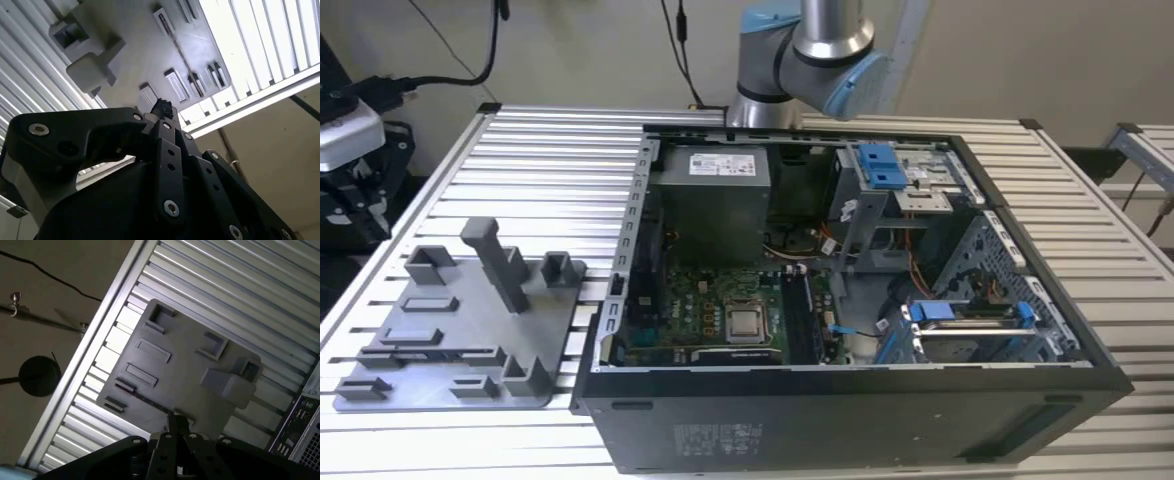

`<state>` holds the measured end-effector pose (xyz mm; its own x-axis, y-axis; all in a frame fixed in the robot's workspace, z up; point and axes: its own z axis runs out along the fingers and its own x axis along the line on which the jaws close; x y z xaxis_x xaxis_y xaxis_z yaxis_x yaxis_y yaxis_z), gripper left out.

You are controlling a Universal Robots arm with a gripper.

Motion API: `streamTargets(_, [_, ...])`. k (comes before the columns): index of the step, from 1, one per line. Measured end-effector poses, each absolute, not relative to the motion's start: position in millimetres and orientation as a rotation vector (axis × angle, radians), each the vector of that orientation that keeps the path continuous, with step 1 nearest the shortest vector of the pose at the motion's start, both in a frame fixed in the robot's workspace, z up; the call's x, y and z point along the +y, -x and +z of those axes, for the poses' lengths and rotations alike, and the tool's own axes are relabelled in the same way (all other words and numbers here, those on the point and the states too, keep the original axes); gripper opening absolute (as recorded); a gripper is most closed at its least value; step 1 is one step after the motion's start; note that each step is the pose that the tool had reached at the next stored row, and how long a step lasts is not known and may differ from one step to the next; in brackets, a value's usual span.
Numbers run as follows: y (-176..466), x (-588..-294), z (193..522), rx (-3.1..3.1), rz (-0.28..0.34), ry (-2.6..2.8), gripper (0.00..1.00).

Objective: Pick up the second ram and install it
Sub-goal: 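Pick up the second ram and move it above second insertion slot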

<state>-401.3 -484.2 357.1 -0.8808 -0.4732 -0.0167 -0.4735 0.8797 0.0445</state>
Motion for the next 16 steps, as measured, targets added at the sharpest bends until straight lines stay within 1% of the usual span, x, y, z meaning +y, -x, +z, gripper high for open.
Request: streamTargets(16, [401.3,-484.2,355.3,2.903,0.073,1.192,0.11])
